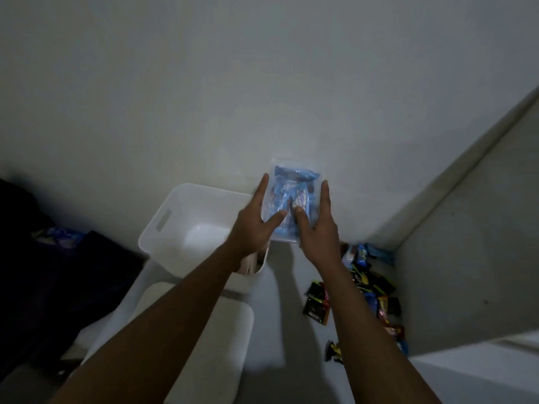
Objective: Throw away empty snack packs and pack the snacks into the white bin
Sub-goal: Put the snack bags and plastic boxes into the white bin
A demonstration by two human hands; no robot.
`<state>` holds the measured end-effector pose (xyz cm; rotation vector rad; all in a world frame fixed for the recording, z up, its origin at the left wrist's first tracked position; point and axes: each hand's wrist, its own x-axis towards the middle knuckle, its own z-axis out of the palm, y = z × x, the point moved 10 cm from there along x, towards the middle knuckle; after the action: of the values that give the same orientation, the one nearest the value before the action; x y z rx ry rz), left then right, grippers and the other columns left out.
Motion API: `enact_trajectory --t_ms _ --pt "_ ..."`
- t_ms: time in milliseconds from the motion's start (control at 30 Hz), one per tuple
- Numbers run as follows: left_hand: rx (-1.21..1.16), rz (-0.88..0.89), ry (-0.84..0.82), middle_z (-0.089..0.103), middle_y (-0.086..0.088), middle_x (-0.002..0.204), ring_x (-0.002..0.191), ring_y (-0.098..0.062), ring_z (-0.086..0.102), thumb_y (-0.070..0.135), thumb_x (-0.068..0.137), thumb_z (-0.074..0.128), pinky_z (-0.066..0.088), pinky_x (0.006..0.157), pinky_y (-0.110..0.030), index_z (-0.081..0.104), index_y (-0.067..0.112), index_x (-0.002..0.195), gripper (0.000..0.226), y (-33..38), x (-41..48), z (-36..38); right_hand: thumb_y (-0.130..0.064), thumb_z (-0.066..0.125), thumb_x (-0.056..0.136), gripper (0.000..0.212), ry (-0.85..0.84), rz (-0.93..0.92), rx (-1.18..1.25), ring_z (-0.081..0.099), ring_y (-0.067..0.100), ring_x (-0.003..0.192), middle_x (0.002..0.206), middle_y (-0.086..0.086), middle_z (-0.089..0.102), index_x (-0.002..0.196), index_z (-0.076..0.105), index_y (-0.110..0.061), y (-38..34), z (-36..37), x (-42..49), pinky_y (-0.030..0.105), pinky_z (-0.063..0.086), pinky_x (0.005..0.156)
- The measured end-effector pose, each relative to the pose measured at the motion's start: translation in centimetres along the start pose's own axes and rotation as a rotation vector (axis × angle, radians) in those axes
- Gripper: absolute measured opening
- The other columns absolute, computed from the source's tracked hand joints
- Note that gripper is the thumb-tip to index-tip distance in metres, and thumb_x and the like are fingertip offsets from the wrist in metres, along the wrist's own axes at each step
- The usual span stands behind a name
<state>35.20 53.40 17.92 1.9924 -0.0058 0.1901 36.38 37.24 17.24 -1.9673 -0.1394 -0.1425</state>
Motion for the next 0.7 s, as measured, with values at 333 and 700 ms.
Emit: enact_trajectory --t_ms 333,700 --pt "0.110 -0.207 -0.040 0.035 0.010 0.147 0.129 -0.009 0.041 0.026 0.093 0.067 0.038 0.107 -0.028 0.009 0.028 0.158 0.087 -11.5 2.0 -14.0 -0.043 0.070 0.090 0.098 -0.347 0.083 0.082 0.055 -0.008 0.109 0.130 -0.027 0.046 0.159 0.001 -0.032 -2.5 17.7 1.6 0.021 0.052 0.093" --pt "-0.045 -0.484 -0.373 0.032 -0.014 0.157 0.138 -0.027 0.042 -0.003 0.088 0.067 0.040 0.103 -0.026 -0.002 0.009 0.156 0.097 -24.3 2.8 -13.4 -0.010 0.081 0.081 0.051 -0.509 0.276 -0.011 0.071 0.017 0.097 0.110 0.003 0.069 0.116 0.050 -0.030 3.9 27.9 -0.1 0.051 0.060 0.081"
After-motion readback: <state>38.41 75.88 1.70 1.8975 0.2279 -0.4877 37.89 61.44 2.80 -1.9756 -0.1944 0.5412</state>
